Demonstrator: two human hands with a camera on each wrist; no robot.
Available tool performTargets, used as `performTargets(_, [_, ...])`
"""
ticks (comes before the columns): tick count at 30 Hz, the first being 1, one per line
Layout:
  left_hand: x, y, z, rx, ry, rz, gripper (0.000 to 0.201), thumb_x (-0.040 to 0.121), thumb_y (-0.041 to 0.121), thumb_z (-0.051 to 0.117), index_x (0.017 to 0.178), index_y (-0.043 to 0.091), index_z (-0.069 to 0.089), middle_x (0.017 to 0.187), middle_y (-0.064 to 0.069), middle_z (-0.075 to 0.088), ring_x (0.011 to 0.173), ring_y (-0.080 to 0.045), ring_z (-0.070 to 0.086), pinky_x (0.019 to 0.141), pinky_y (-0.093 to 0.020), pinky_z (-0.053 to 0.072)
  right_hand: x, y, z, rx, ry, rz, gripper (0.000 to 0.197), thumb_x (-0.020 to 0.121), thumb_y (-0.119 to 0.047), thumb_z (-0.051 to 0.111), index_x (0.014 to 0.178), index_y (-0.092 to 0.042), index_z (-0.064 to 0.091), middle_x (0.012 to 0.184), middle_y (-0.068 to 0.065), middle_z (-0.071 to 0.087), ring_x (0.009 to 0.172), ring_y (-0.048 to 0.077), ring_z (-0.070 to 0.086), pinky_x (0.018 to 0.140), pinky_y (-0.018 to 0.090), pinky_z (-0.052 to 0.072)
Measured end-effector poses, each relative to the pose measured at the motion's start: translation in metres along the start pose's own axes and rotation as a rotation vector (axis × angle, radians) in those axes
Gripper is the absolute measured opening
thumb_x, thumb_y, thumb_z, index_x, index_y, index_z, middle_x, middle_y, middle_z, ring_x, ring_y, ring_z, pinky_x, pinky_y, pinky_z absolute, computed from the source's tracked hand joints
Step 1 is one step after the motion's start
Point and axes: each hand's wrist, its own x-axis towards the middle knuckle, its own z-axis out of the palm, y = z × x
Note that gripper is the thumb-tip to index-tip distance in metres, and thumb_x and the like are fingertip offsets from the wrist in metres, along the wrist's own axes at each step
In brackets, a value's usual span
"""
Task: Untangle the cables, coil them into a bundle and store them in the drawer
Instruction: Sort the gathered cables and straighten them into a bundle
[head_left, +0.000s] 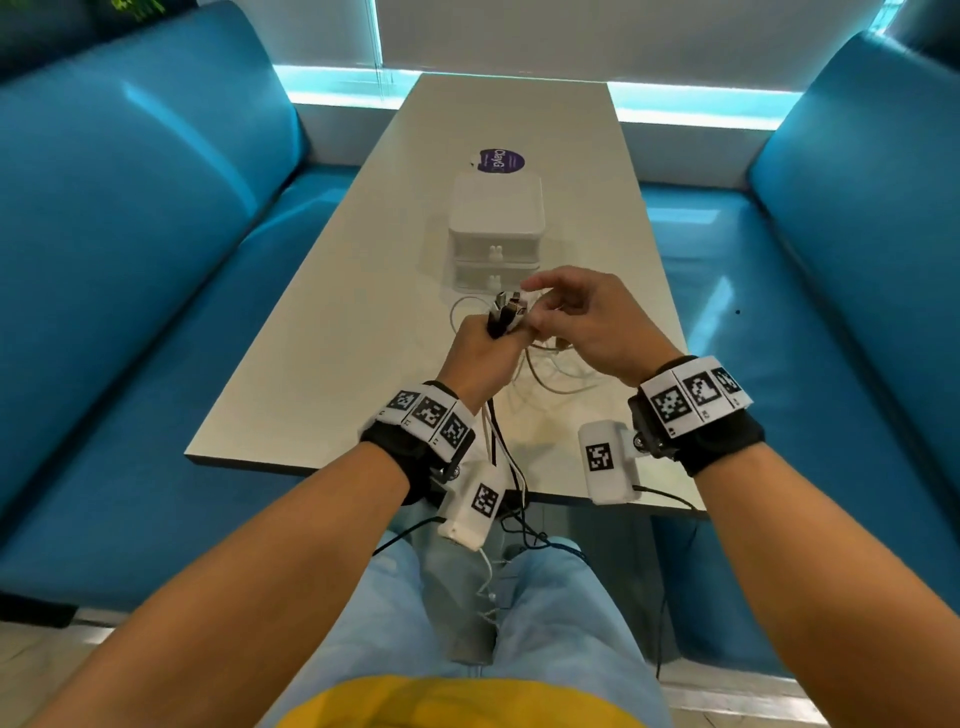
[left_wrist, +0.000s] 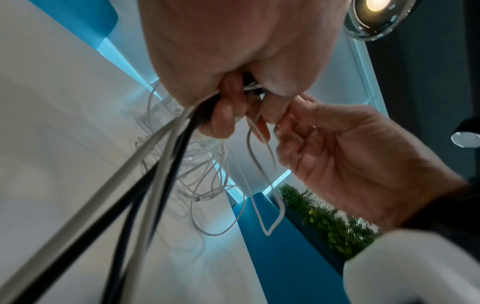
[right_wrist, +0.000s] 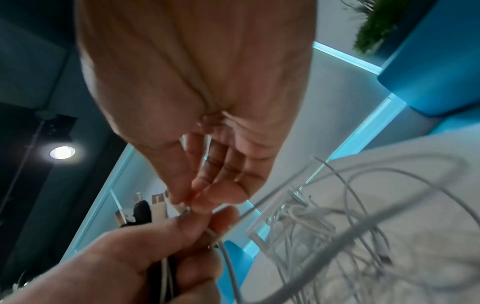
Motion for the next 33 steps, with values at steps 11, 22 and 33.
performTargets(11, [-0.004,0.001,-0.041,-0.445,-0.025,-0.021,0.023,0.098,0.024,0.052,0.092,0.011,0.070,0.060,0.005,0.032,0.045,-0.008,0.018,0.042,-0.021,0.018,0.001,0.068,0.020,-0.688,-0.411,0.329,0.046,0.085,-0.031,0.066,0.128,-0.018,0.057,0.130,0.004,0.057,0.118,0.023,0.055,0.098,0.031,0.041])
performTargets(22, [0.006,0.013,-0.056,-0.669,0.127,0.016,0.032,0.100,0.029,0.047,0.076,0.012,0.058,0.079,0.000,0.056,0.052,-0.007,0.035,0.044,-0.019,0.025,0.016,0.058,-0.019,-0.687,0.051,0.286,0.043,0.077,-0.016,0.069,0.118,-0.028,0.064,0.117,-0.003,0.067,0.102,0.019,0.062,0.097,0.033,0.047])
performTargets(33, [-0.001,0.025,-0.046,-0.594,-0.049,0.021,0.029,0.101,0.023,0.043,0.081,0.011,0.061,0.052,0.003,0.044,0.059,-0.013,0.044,0.060,-0.023,0.035,0.003,-0.008,0.015,-0.763,-0.044,0.161,0.050,0.080,-0.068,0.055,0.117,-0.034,0.065,0.107,-0.012,0.070,0.098,0.012,0.064,0.089,0.037,0.049])
